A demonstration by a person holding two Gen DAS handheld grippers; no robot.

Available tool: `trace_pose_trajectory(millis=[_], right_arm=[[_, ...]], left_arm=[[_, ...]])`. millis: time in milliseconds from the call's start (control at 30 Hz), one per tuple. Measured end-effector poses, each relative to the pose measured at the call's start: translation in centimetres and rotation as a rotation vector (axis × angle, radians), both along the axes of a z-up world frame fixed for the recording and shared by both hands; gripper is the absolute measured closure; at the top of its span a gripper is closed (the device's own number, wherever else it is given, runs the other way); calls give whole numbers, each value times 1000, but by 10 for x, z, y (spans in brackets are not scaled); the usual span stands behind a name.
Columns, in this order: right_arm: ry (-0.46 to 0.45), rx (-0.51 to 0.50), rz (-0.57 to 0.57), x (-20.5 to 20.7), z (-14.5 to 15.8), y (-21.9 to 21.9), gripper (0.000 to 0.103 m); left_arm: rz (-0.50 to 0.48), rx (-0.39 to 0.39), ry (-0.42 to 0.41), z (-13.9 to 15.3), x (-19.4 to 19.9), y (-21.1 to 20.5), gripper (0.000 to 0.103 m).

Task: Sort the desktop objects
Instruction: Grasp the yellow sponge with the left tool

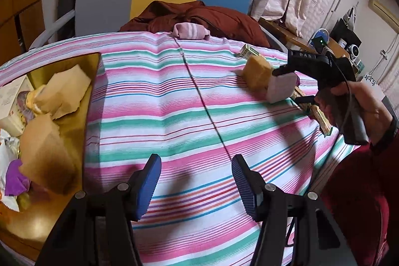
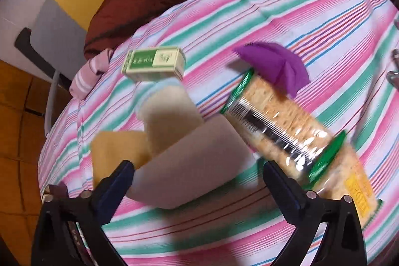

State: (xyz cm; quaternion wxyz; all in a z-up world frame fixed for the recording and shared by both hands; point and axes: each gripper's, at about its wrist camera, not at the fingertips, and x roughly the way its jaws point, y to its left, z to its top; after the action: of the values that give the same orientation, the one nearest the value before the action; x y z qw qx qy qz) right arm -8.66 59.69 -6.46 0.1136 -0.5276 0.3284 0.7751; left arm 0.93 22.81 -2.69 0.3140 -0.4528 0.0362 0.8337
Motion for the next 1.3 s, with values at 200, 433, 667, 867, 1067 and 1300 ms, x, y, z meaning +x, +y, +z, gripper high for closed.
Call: trace_pose_trajectory(millis=[200,433,667,867,1067,1300], right_arm=[[-2,94,-32,26,17,5,0],[33,-23,-93,34,14,16,0],[45,-91,-121,37,12,17,0],[60,-96,-152,40,15,23,0],[77,-35,-157,39,22,27,0],[64,-90,-125,33,12,23,0]], left_arm=[[0,-3,-5,-1,-6,8,43],[-14,8,5,7,-20,29,43],[-81,32,8,19,-44,87,43],[-148,26,-29,11,-63,149,34],[-167,-33,-26,-4,-82,205,35],[-204,57,-44,-22,-94,196,71]])
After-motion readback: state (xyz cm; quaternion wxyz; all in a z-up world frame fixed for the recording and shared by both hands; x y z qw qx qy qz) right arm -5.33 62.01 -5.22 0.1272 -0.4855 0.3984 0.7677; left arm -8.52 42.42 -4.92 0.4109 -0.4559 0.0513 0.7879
